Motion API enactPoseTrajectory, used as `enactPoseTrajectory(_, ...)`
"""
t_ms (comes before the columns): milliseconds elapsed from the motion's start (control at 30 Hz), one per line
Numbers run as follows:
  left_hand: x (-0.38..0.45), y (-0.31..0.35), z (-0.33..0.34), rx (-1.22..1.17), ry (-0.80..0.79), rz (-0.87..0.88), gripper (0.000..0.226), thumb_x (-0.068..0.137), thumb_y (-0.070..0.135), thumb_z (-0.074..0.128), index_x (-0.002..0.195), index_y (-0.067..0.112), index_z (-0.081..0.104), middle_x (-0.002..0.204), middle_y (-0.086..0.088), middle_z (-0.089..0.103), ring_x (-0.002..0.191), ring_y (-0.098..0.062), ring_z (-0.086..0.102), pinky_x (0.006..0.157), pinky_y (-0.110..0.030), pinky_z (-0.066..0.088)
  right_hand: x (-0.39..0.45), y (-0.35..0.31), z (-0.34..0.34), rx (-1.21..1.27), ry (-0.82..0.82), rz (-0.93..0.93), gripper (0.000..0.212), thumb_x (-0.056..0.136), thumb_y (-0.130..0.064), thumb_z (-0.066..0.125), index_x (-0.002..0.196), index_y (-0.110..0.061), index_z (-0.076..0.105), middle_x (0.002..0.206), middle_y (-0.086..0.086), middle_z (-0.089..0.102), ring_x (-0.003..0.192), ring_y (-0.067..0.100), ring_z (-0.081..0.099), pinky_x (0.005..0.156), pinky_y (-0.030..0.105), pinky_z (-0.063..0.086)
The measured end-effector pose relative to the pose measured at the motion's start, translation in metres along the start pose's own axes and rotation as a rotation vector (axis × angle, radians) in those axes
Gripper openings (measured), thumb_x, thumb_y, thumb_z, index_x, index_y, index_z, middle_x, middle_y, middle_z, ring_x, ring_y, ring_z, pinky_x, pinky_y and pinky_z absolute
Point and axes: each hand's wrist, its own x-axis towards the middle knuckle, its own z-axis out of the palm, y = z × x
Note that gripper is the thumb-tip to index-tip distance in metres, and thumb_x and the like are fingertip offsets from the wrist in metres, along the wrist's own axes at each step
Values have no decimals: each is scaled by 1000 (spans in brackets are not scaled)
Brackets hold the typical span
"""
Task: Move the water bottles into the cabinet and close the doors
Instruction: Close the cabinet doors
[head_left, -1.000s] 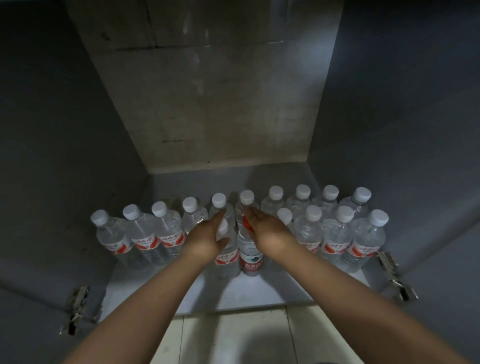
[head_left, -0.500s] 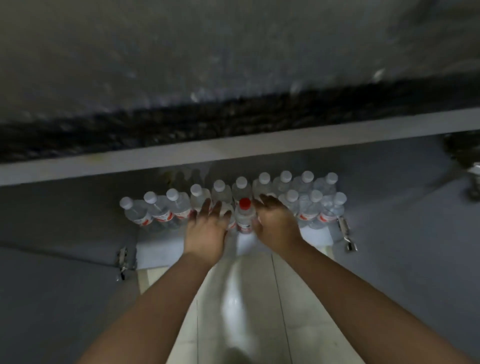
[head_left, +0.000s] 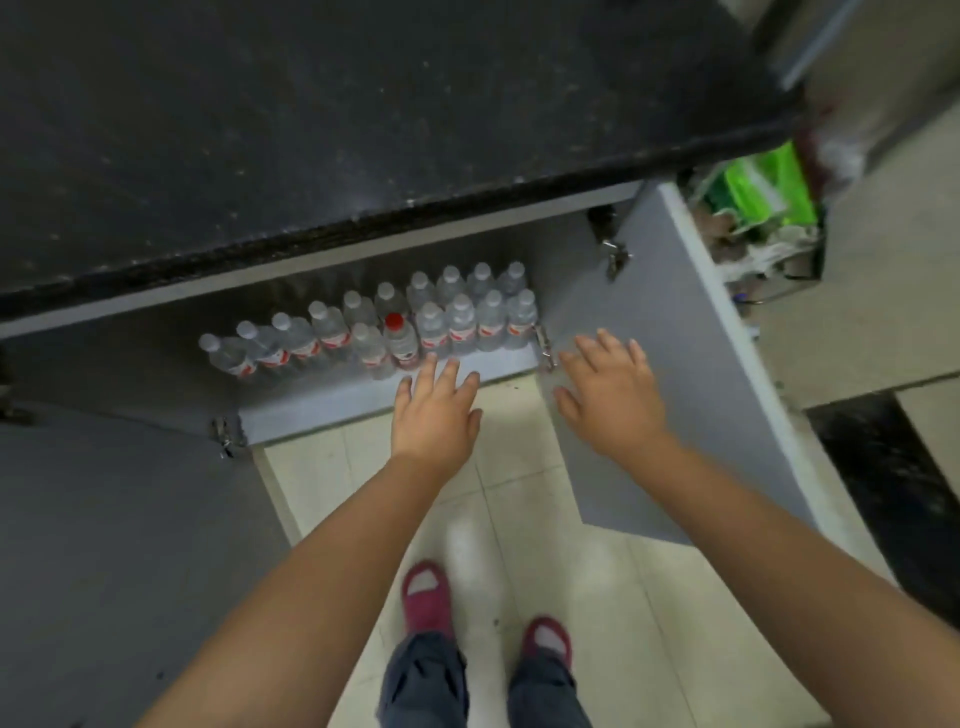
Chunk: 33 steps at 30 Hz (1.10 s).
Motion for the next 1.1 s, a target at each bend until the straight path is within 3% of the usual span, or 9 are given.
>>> enactPoseTrajectory(200, -47, 76, -20, 15, 116, 72, 55, 100, 36, 29, 150, 20, 9, 161, -5, -4, 148, -24, -9, 121, -43, 4, -88, 76, -69, -32, 267, -140, 44, 74, -34, 51, 97, -3, 72, 112, 24, 69, 108, 49, 61, 80, 66, 48)
enactPoseTrajectory(267, -59, 91, -23, 29, 113, 85, 57, 100, 36, 30, 150, 19, 8, 160, -7, -6, 148, -25, -10, 121, -44, 3, -113, 91, -75, -30, 137, -47, 50, 79, -37, 59, 119, -6, 62, 138, 24, 50, 130, 50, 40, 97, 70, 34)
enactPoseTrajectory(333, -73, 101, -22, 43, 102, 84, 57, 100, 36, 31, 150, 18, 9, 160, -9, -6, 148, -26, -10, 121, -46, 4, -134, 103, -63, 52, -125, 43, 66, 87, -37, 60, 144, -15, 33, 159, 16, 6, 146, 38, 3, 116, 59, 12)
enactPoseTrajectory(433, -90, 103, -16, 74, 83, 67, 57, 100, 37, 30, 150, 19, 9, 160, -10, -6, 148, -29, -10, 120, -48, 4, -151, 100, -48, 331, -205, 67, 73, 92, -32, 56, 149, -15, 15, 157, 10, -21, 148, 24, -10, 122, 36, 11)
enactPoseTrajectory(533, -108, 91, -11, 103, 62, 24, 56, 100, 37, 30, 149, 18, 10, 160, -11, -7, 147, -31, -10, 120, -48, 5, -155, 80, -38, 413, -148, 41, 77, 88, -45, 51, 149, -13, 16, 157, 13, -19, 142, 24, -24, 123, 44, 7)
enactPoseTrajectory(667, -132, 56, -5, 85, 39, -67, 56, 100, 37, 29, 150, 18, 10, 160, -12, -9, 147, -33, -12, 120, -48, 3, -150, 26, -31, 251, -136, -120, 92, 68, -66, 18, 148, -19, 23, 158, 11, -17, 127, 22, -37, 116, 45, -14)
enactPoseTrajectory(867, -169, -47, -20, 124, 77, -231, 54, 100, 38, 28, 149, 20, 15, 160, -10, -6, 147, -29, -12, 121, -47, 1, -104, -65, -34, 72, -102, -279, 74, 89, -61, 30, 148, -18, 21, 161, 8, -2, 144, 31, -22, 105, 39, -24)
enactPoseTrajectory(967, -196, -122, -37, 188, 152, -209, 50, 96, 43, 28, 141, 24, 39, 158, -9, 18, 147, -34, 7, 118, -53, 12, -76, -107, -37, 71, -90, -237, 68, 93, -55, 34, 149, -19, 18, 161, 7, 3, 146, 31, -14, 114, 43, -18)
enactPoseTrajectory(1100, -225, -213, -51, 332, 123, -163, 72, 95, 53, 9, 108, 20, 72, 123, -14, 66, 118, -46, 55, 101, -58, 39, -48, -141, -34, 64, -22, -145, 76, 84, -60, 23, 148, -20, 21, 160, 5, 12, 148, 30, -3, 119, 49, -9)
